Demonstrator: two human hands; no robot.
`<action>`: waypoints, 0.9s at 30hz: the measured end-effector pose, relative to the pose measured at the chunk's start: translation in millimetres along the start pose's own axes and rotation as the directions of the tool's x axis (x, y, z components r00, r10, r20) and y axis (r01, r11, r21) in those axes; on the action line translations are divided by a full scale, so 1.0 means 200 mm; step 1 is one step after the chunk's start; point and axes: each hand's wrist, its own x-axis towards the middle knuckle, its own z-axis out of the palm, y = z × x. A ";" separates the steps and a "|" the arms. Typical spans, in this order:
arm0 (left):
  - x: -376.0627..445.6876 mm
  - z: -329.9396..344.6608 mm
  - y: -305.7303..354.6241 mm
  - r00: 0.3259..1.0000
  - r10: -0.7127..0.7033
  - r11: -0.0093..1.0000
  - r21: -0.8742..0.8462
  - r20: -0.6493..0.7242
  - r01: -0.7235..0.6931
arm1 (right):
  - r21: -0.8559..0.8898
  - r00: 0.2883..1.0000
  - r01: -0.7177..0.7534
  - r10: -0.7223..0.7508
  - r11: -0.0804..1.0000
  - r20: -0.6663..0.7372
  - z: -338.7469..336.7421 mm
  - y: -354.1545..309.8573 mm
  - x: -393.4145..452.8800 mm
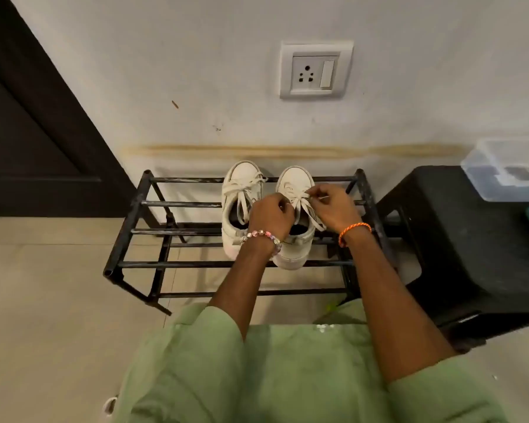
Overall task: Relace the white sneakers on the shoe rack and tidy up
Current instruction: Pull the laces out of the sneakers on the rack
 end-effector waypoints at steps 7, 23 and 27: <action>0.00 0.01 -0.02 1.000 0.002 0.995 -0.096 -0.004 -0.002 | 0.039 0.995 0.052 -0.055 0.998 0.088 -0.07 -0.01 0.01; 0.15 -0.05 -0.08 0.958 -0.061 0.974 -0.194 0.280 0.119 | 0.791 0.938 0.329 -0.277 0.516 -0.209 -0.31 -0.35 -0.05; 0.15 -0.04 -0.07 0.955 -0.068 0.974 -0.187 0.289 0.126 | 0.813 0.913 0.382 -0.314 0.439 -0.259 -0.33 -0.39 -0.05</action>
